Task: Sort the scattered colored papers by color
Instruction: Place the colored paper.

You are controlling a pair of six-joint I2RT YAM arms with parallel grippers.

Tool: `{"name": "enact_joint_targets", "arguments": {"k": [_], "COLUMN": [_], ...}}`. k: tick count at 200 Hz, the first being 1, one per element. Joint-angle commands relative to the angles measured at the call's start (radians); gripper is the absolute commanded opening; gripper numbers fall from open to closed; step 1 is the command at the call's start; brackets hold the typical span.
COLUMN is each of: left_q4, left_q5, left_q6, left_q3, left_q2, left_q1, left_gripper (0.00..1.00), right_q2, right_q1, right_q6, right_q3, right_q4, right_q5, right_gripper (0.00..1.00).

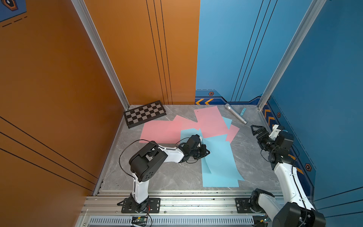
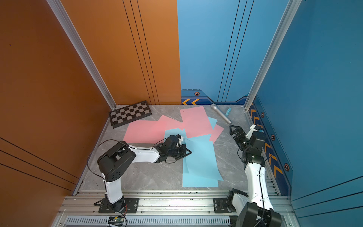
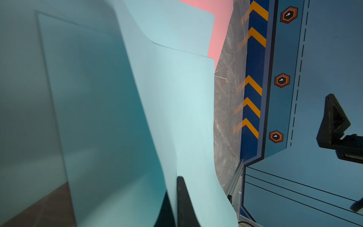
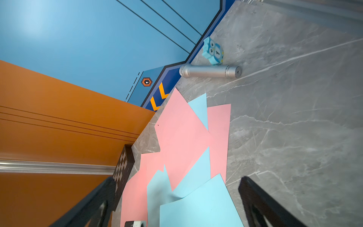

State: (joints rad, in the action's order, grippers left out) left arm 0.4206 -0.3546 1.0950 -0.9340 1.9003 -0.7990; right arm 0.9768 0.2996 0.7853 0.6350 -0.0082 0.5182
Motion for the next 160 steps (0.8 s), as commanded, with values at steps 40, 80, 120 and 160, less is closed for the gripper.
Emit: {"name": "enact_joint_targets", "arguments": {"k": [40,80,120,160], "left_q4": [0.009,0.009,0.009,0.01], "left_q5": [0.031,0.04,0.063,0.063], "left_q6": [-0.037,-0.031,-0.026,-0.026], "left_q3": [0.023,0.02,0.014,0.018], "left_q2": [-0.006,-0.004,0.002,0.008], "left_q1": [0.009,0.009,0.004,0.006], "left_gripper": [0.0,0.0,0.0,0.0], "right_q2": [0.03,0.119,0.258,0.34], "right_q1": [-0.256,-0.39,-0.489,-0.502], "right_q6": [-0.147,-0.162,-0.157,-0.153], "right_q3": [-0.029,-0.083,-0.083,-0.098], "right_q4": [-0.22,-0.244,-0.231,-0.202], "right_q5": [-0.127,-0.184,-0.258,-0.298], "right_gripper": [0.04,0.0,0.0,0.0]}}
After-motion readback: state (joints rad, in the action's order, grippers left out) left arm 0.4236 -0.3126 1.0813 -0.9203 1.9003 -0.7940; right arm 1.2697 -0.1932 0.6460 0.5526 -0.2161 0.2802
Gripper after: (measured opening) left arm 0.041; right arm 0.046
